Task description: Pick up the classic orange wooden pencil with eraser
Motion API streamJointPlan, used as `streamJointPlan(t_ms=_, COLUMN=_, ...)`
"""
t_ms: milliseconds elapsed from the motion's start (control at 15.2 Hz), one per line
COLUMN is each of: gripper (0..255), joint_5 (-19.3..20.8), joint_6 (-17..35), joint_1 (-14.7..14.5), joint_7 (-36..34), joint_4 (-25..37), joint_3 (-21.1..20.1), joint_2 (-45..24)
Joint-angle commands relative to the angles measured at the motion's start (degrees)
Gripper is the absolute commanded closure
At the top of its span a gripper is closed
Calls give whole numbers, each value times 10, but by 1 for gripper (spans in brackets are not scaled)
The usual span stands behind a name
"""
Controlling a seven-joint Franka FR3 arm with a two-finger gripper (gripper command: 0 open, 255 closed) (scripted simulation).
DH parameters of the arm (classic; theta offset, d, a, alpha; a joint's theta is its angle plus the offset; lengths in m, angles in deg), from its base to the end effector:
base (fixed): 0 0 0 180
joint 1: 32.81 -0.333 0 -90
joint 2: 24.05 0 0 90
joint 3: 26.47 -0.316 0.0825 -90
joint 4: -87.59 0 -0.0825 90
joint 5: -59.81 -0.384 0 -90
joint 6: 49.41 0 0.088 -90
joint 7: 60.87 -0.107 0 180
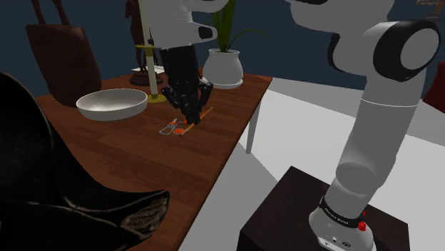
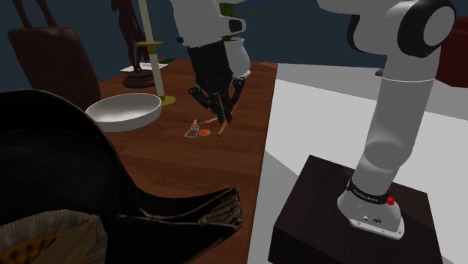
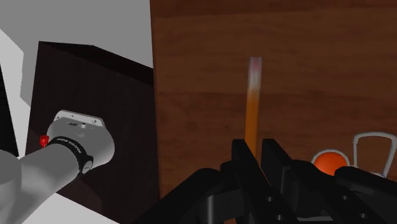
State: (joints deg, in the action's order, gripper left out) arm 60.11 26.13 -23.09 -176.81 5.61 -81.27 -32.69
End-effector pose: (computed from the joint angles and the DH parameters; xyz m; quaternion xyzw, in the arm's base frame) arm 0.4186 0.3646 0.6186 0.8111 -0.5733 -0.0745 0.0883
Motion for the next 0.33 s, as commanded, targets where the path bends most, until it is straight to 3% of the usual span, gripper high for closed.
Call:
streamJointPlan(t_ms=0, gripper=255, joint_5=7, joint_6=-18, joint_1=-6, joint_7=-6, joint_4=24, joint_3=-1, joint_2=-10)
streamJointPlan(t_ms=264, gripper=255, joint_5=15, joint_6=-38, joint_1=-15, joint_7=-14, joint_4=52, joint_3=-2, joint_2=-21)
